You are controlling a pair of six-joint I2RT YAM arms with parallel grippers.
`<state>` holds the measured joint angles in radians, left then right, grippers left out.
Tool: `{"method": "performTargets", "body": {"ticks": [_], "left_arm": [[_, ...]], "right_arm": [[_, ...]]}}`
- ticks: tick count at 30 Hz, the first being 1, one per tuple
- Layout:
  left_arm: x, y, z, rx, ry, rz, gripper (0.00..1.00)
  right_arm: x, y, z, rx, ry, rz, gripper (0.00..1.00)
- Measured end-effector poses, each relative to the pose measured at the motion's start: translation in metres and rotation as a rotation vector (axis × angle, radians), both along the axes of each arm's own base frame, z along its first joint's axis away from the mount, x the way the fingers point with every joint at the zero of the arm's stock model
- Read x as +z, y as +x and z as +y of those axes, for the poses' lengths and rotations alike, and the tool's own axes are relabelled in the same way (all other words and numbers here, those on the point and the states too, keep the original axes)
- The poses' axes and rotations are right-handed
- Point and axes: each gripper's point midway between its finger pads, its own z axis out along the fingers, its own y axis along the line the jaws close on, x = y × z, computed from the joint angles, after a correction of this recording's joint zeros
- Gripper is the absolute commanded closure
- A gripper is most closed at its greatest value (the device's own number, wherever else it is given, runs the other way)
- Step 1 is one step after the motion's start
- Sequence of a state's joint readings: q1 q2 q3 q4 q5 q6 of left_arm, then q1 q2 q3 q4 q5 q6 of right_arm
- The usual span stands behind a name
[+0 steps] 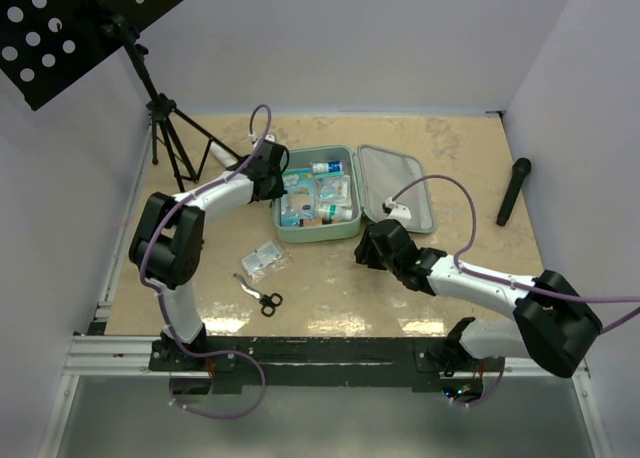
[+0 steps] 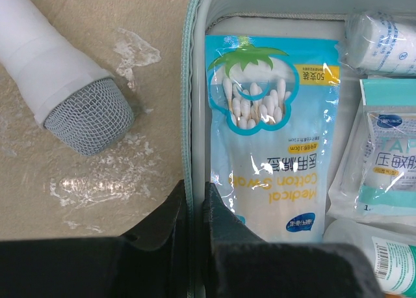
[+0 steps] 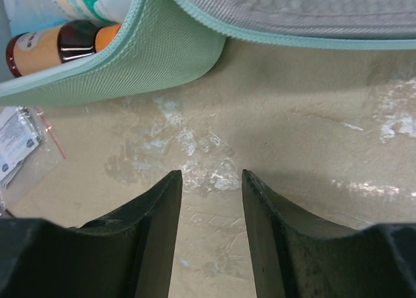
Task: Organize the medicine kit
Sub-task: Move the medicine box to the center of the board.
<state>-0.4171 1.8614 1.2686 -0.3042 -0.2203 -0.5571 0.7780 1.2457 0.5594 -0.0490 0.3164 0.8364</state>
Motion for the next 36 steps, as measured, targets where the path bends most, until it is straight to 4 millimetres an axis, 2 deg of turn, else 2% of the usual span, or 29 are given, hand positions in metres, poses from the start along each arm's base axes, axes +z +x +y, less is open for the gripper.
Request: {"method": "performTargets", "body": {"ticks": [3,5,9,12,14,18,22,24,27,30,34,36], "left_arm": [[0.0,0.001,0.0,-0.001,-0.004,-0.001,1.0],[0.0,0.001,0.0,-0.002,-0.008,-0.001,0.96],[0.0,0.001,-0.001,-0.003,-0.011,0.0,0.72],[0.004,0.003,-0.005,0.0,-0.049,-0.01,0.53],[0.009,0.004,-0.009,0.001,-0.079,-0.023,0.47],[0.032,0.001,-0.01,0.005,-0.118,-0.069,0.43],[0.075,-0.009,-0.005,0.005,-0.153,-0.157,0.42],[0.093,-0.023,0.003,0.009,-0.167,-0.202,0.42],[0.102,-0.052,0.018,0.024,-0.172,-0.233,0.42],[0.095,-0.084,0.035,0.055,-0.177,-0.236,0.43],[0.08,-0.112,0.049,0.09,-0.186,-0.221,0.43],[0.078,-0.12,0.054,0.108,-0.19,-0.225,0.43]], "right_arm": [[0.0,-0.002,0.009,0.045,0.014,-0.008,0.51],[0.013,-0.006,0.022,0.106,0.046,-0.047,0.5],[0.041,-0.015,0.046,0.211,0.113,-0.13,0.49],[0.045,-0.016,0.05,0.236,0.118,-0.144,0.49],[0.045,-0.016,0.05,0.241,0.112,-0.145,0.48],[0.044,-0.016,0.05,0.247,0.108,-0.146,0.48],[0.047,-0.017,0.05,0.255,0.111,-0.151,0.49],[0.054,-0.019,0.051,0.269,0.125,-0.164,0.49],[0.067,-0.022,0.054,0.301,0.147,-0.196,0.49],[0.07,-0.032,0.067,0.377,0.136,-0.215,0.49],[0.062,-0.052,0.095,0.496,0.095,-0.203,0.48],[0.058,-0.062,0.111,0.553,0.069,-0.2,0.48]]}}
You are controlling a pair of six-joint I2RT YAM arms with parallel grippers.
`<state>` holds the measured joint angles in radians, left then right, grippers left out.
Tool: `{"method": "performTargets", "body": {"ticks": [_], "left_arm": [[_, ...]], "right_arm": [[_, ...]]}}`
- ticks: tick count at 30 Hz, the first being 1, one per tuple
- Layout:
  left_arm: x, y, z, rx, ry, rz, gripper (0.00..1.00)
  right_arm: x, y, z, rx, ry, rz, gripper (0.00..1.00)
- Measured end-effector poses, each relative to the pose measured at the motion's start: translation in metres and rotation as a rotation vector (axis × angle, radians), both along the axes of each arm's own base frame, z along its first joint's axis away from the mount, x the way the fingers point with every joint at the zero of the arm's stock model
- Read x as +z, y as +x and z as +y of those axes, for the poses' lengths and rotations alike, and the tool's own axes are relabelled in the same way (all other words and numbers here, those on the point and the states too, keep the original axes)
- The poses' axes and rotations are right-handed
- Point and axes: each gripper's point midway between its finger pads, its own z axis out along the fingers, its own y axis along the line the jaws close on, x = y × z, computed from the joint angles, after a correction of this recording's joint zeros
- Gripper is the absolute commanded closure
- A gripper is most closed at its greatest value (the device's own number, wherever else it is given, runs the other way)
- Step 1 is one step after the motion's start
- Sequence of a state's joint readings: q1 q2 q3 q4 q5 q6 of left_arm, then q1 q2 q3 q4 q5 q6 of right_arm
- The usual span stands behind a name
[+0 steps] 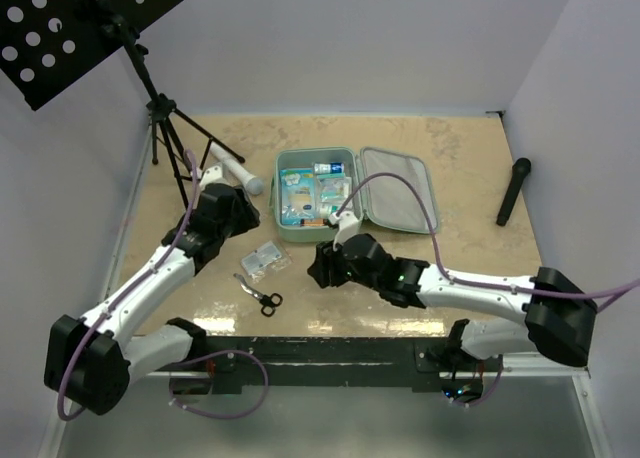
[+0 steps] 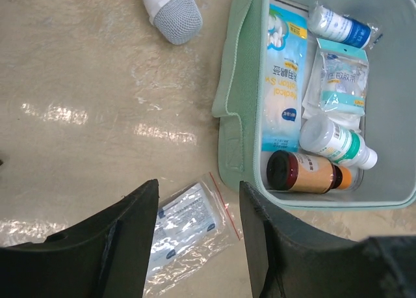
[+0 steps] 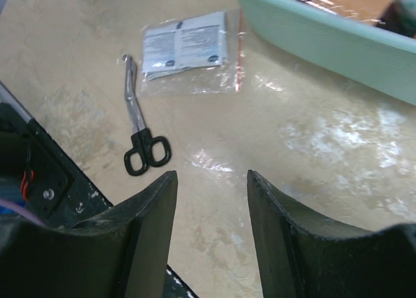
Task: Organize the medicine kit
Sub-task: Move the medicine box to the center of the board, then move the scissors to the center of the board.
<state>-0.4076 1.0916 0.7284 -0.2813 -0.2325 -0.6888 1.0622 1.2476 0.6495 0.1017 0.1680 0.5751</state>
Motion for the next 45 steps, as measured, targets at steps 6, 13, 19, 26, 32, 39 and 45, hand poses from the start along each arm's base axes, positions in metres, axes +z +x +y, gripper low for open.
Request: {"method": "performTargets", "body": {"ticks": [6,13,19,26,32,39,45], "left_arm": [[0.025,-0.01,0.011,0.035,-0.02,-0.074,0.43],[0.044,-0.024,0.019,0.074,-0.073,-0.124,0.44],[0.039,-0.038,0.025,0.093,-0.095,-0.118,0.44],[0.034,-0.041,0.027,0.099,-0.086,-0.108,0.44],[0.023,-0.045,0.029,0.1,-0.074,-0.084,0.44],[0.021,-0.046,0.029,0.1,-0.071,-0.076,0.44],[0.016,-0.048,0.03,0.099,-0.066,-0.067,0.44]], "right_arm": [[0.0,-0.015,0.044,0.089,-0.059,-0.046,0.49],[-0.015,-0.032,0.101,0.187,-0.144,-0.096,0.52],[-0.054,-0.053,0.118,0.269,-0.253,-0.089,0.58],[-0.073,-0.06,0.119,0.3,-0.328,-0.094,0.62],[-0.092,-0.055,0.116,0.283,-0.382,-0.101,0.64],[-0.096,-0.054,0.115,0.281,-0.395,-0.104,0.64],[-0.097,-0.053,0.114,0.29,-0.407,-0.117,0.62]]}}
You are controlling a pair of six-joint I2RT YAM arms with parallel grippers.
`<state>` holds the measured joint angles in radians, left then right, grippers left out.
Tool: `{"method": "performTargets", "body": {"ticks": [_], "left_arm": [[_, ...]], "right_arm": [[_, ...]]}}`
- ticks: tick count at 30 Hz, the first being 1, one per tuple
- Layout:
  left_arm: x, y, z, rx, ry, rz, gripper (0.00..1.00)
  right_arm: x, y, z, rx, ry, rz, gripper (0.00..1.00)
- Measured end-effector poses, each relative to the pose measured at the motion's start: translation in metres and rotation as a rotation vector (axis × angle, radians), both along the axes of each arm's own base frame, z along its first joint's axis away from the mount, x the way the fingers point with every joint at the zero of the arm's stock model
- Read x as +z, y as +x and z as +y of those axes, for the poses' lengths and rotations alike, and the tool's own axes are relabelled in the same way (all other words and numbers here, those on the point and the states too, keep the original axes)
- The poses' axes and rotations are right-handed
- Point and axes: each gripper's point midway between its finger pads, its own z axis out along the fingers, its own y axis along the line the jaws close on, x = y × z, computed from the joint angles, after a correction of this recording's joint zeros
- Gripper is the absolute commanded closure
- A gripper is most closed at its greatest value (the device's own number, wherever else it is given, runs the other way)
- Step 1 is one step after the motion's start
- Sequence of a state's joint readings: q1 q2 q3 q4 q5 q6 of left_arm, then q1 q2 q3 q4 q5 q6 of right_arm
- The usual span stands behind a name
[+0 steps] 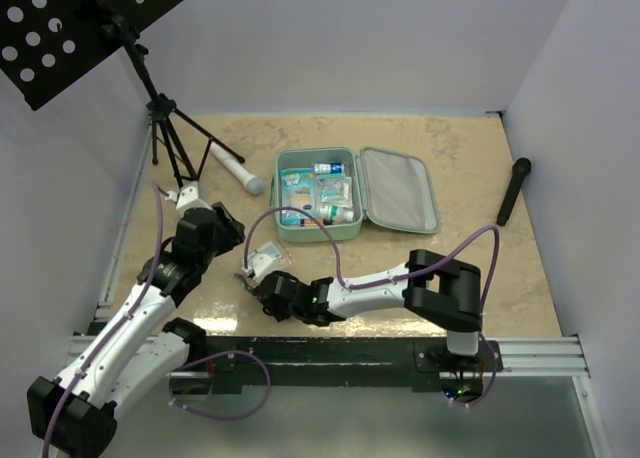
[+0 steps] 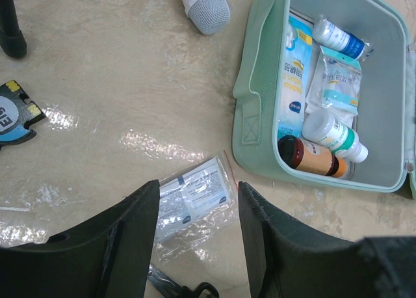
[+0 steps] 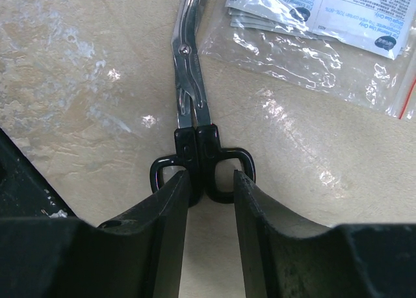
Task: Organize the medicine kit
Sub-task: Move the scissors to the center of the board.
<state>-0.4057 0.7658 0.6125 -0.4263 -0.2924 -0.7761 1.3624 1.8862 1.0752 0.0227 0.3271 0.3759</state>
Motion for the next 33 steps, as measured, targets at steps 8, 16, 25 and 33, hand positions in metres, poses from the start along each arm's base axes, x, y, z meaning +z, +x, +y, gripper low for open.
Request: {"method": "performTargets", "body": {"ticks": [8,16,25,33], "left_arm": [[-0.0024,-0.0007,0.0002,0.001,0.0,0.005,0.44],[-0.0069,-0.0019,0.0004,0.005,-0.004,0.011,0.44],[-0.006,-0.0023,0.0006,0.005,-0.009,0.002,0.44],[-0.0085,-0.0039,0.0007,0.008,-0.015,0.003,0.44]], "right_arm": [[-0.0007,0.0058,-0.004,-0.007,-0.025,-0.035,0.58],[0.0015,0.009,-0.0027,-0.008,-0.035,-0.054,0.68],[-0.0001,0.0079,0.0008,-0.002,-0.043,-0.062,0.68],[-0.0031,0.0084,-0.0013,-0.011,-0.058,-0.069,0.61]]}}
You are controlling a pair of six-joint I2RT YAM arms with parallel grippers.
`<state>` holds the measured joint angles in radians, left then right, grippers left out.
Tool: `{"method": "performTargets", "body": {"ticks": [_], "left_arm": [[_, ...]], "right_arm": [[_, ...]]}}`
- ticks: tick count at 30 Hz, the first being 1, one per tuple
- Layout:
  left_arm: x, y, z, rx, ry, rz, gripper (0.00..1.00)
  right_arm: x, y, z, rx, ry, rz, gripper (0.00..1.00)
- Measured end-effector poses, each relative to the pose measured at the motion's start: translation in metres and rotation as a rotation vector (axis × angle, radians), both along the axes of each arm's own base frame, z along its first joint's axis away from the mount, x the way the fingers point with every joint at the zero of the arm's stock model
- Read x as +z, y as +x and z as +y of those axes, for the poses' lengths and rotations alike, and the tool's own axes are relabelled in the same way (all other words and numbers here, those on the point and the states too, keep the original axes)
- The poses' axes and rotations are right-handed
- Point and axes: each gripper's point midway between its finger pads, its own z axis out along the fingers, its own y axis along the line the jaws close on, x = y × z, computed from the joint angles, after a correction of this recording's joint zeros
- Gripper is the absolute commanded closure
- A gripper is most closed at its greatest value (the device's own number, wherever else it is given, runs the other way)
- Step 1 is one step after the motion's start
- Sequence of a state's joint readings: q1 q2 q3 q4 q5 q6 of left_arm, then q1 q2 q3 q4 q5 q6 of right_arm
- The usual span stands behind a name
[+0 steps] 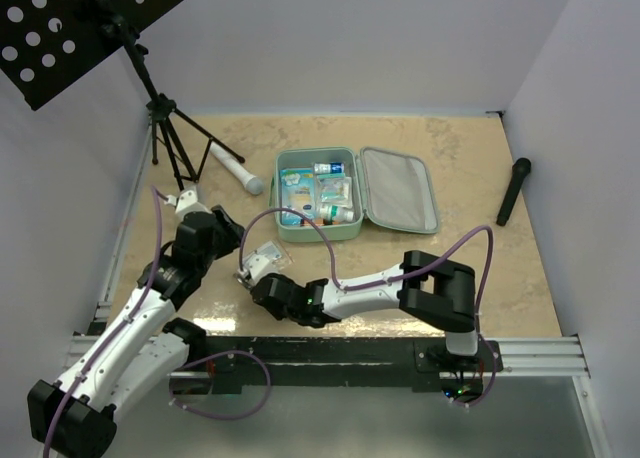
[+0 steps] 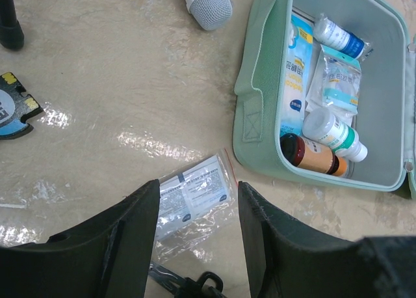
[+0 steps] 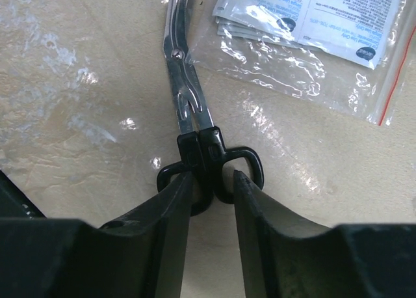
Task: Organize the medicine kit
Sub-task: Move the scissors to the center of the board.
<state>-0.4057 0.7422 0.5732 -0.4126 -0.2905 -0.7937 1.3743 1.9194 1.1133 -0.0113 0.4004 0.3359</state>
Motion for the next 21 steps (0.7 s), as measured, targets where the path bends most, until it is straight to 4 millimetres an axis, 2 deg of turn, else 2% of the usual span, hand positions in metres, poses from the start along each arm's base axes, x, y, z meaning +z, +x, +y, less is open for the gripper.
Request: {"method": "performTargets", "body": {"ticks": [8,12,18,21], "left_arm": [[-0.006,-0.003,0.0,-0.006,-0.001,0.01,0.44],[-0.007,-0.003,0.0,-0.007,0.0,0.012,0.44],[-0.007,-0.003,-0.001,-0.008,-0.002,0.01,0.44],[-0.008,-0.003,-0.001,-0.009,-0.001,0.014,0.44]], "right_arm": [[0.0,-0.001,0.0,-0.004,0.006,0.002,0.85],[0.0,0.0,0.0,-0.005,0.005,-0.001,1.0],[0.009,-0.001,0.0,-0.008,0.029,-0.003,1.0],[0.005,-0.005,-0.017,-0.006,-0.014,0.01,1.0]]}}
